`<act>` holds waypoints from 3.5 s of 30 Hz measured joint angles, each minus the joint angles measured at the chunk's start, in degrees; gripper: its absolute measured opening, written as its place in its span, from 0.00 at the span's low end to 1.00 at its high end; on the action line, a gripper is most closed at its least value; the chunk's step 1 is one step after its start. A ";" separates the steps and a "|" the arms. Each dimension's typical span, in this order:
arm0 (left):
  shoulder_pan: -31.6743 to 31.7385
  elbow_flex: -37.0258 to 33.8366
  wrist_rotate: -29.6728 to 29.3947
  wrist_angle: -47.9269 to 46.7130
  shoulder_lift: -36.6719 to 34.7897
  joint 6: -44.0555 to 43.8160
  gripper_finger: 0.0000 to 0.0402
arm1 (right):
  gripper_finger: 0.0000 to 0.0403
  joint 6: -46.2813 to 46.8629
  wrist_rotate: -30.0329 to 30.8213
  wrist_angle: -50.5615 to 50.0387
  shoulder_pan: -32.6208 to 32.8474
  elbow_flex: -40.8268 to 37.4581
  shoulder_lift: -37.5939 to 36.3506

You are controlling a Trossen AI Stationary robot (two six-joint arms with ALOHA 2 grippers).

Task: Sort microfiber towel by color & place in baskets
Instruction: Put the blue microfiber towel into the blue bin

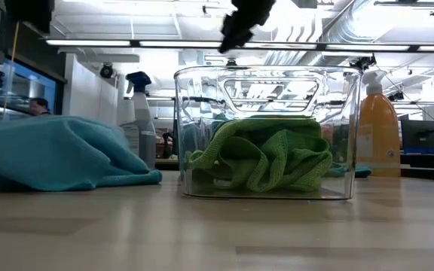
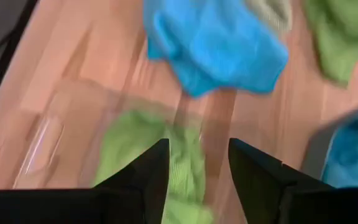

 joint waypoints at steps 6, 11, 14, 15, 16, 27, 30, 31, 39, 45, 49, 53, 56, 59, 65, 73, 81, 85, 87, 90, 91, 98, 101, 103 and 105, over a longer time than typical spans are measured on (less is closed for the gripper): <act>1.21 -5.24 -2.24 8.52 4.57 4.79 0.45 | 0.41 0.28 -0.07 -8.28 -0.36 -0.02 -0.01; 2.09 -8.24 -1.89 6.24 7.89 4.78 0.45 | 0.41 0.37 -1.58 -12.78 -0.36 -0.28 -0.75; 2.06 -10.33 -1.76 4.68 9.18 1.58 0.45 | 0.41 1.92 -3.57 -10.48 -0.42 -5.50 -3.63; 2.25 -11.21 -1.58 4.47 9.46 -0.25 0.45 | 0.41 2.90 -3.86 -8.39 -0.45 -8.30 -5.17; 2.48 -11.88 -1.29 4.51 9.75 -2.10 0.45 | 0.41 4.04 -4.06 -6.09 -0.45 -11.44 -6.98; 5.64 -15.71 2.52 11.19 12.51 -9.68 0.45 | 0.41 26.99 -4.88 20.74 0.21 -36.80 -24.29; 5.64 -15.72 2.59 10.49 13.80 -10.25 0.45 | 0.41 29.83 -3.38 22.11 0.21 -37.64 -25.77; 5.62 -15.72 2.57 10.38 14.24 -10.61 0.45 | 0.41 30.11 -3.13 22.19 0.21 -37.61 -25.91; 2.96 -14.90 8.28 13.81 15.06 -17.57 0.45 | 0.41 30.87 -2.72 23.56 0.19 -37.53 -25.89; 0.01 -16.03 5.54 13.31 16.67 -17.98 0.45 | 0.41 30.40 -2.57 25.03 0.19 -37.53 -25.86; 0.07 -17.32 3.58 16.05 18.45 -17.38 0.45 | 0.41 30.27 -1.97 26.32 0.12 -37.53 -25.86; 0.01 -18.06 3.88 21.25 19.20 -16.52 0.39 | 0.41 30.26 -1.62 26.33 0.14 -37.51 -25.84; -0.49 -17.69 3.91 21.19 19.10 -16.40 0.25 | 0.41 30.25 -1.62 26.33 0.14 -37.51 -25.84; -0.87 -16.00 3.94 20.79 17.54 -14.70 0.05 | 0.41 30.20 -1.62 26.31 0.14 -37.51 -25.82; -0.90 -7.18 3.30 18.03 9.07 -2.00 0.01 | 0.41 27.85 -1.63 26.29 0.05 -37.51 -25.80; 0.43 8.03 -11.96 18.13 0.69 26.86 0.00 | 0.41 27.63 -1.63 30.83 0.05 -37.51 -29.07; 9.89 15.97 -16.54 28.33 1.86 50.45 0.00 | 0.41 33.57 -1.67 37.57 0.22 -37.44 -37.91; 16.13 14.66 -8.74 43.40 3.39 60.06 0.00 | 0.41 34.26 0.82 43.99 1.13 -37.44 -40.71; 19.61 13.29 -2.32 49.92 4.57 62.02 0.00 | 0.41 33.11 2.81 46.16 1.88 -37.42 -41.53; 24.52 10.29 5.41 57.42 6.01 61.51 0.00 | 0.41 30.62 4.28 47.60 2.66 -37.42 -42.07; 25.85 9.38 7.35 59.60 6.38 60.55 0.00 | 0.41 30.28 4.36 47.39 2.73 -37.42 -42.18; 30.50 6.13 13.53 67.87 8.28 55.95 0.00 | 0.41 29.42 4.44 47.35 2.70 -37.42 -42.26; 31.66 6.09 13.47 69.69 9.74 57.50 0.00 | 0.41 28.47 4.44 47.40 2.70 -37.42 -42.26; 32.97 6.09 13.26 72.99 11.51 58.31 0.00 | 0.41 27.93 4.45 47.37 2.68 -37.42 -42.26; 34.67 6.09 13.54 76.90 13.71 58.23 0.00 | 0.41 27.65 5.01 47.40 2.68 -37.42 -42.26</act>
